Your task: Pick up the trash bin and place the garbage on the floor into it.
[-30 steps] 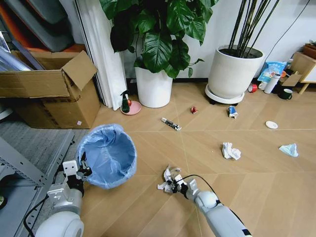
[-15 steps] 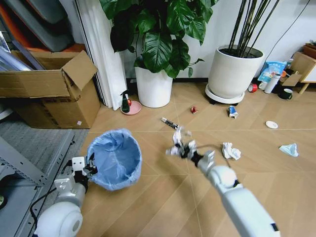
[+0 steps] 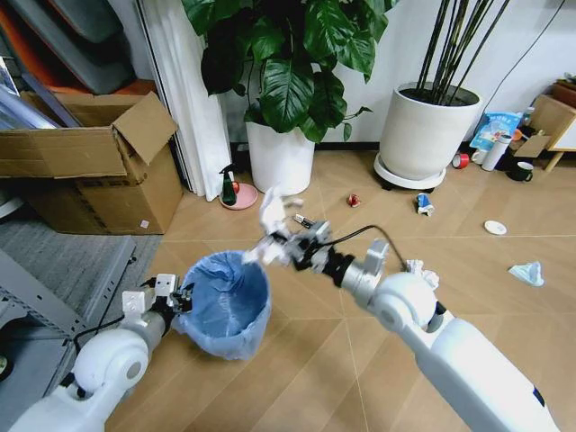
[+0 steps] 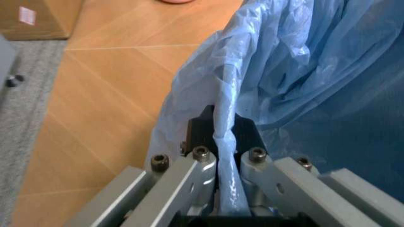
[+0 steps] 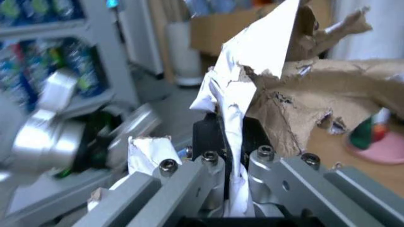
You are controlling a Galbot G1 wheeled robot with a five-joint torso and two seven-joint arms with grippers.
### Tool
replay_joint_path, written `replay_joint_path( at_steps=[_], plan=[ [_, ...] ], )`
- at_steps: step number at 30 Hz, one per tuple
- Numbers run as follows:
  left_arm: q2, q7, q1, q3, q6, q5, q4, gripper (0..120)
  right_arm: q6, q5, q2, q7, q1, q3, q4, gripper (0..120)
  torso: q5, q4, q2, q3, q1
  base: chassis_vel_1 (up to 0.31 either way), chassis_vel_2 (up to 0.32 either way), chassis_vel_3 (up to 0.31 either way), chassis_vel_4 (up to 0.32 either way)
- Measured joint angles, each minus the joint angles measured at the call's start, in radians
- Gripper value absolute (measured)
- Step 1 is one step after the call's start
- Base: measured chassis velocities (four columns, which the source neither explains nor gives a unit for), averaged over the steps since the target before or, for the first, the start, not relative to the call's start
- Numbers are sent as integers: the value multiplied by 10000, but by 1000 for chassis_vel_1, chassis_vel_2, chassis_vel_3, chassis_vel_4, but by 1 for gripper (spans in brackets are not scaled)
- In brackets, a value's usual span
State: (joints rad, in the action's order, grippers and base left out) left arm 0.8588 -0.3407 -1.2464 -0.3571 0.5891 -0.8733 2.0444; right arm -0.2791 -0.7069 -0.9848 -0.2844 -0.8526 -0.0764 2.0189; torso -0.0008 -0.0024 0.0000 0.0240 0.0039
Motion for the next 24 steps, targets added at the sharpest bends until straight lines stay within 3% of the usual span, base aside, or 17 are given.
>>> replay_joint_path(
  at_steps=[10, 12, 15, 17, 19, 24],
  plan=[
    [-17, -73, 204, 199, 50, -113, -11, 0, -127, 417, -221, 254, 709, -1177, -866, 4, 1, 2, -1, 1, 0, 0, 0, 0, 0],
    [-69, -73, 150, 110, 46, -102, 9, 0, -126, 488, -310, 310, 861, -1337, -1018, 16, 0, 3, 0, 0, 0, 0, 0, 0, 0],
    [-84, -71, 146, 77, 43, -102, 20, 0, -125, 515, -345, 332, 940, -1457, -1081, 21, 1, 3, 0, 0, 0, 0, 0, 0, 0],
    [-82, -70, 186, 35, 23, -109, 21, 0, -112, 614, -411, 340, 1083, -1628, -1191, 34, 0, 2, 0, 0, 0, 0, 0, 0, 0],
    [-69, -70, 196, 21, 16, -111, 21, 0, -110, 640, -434, 340, 1139, -1689, -1219, 38, 2, 1, 0, 0, 0, 0, 0, 0, 0],
    [4, -73, 153, -32, -1, -104, 23, 0, -107, 651, -388, 340, 1257, -1931, -1189, 59, 0, 2, 0, 0, 0, 0, 0, 0, 0]
  ],
)
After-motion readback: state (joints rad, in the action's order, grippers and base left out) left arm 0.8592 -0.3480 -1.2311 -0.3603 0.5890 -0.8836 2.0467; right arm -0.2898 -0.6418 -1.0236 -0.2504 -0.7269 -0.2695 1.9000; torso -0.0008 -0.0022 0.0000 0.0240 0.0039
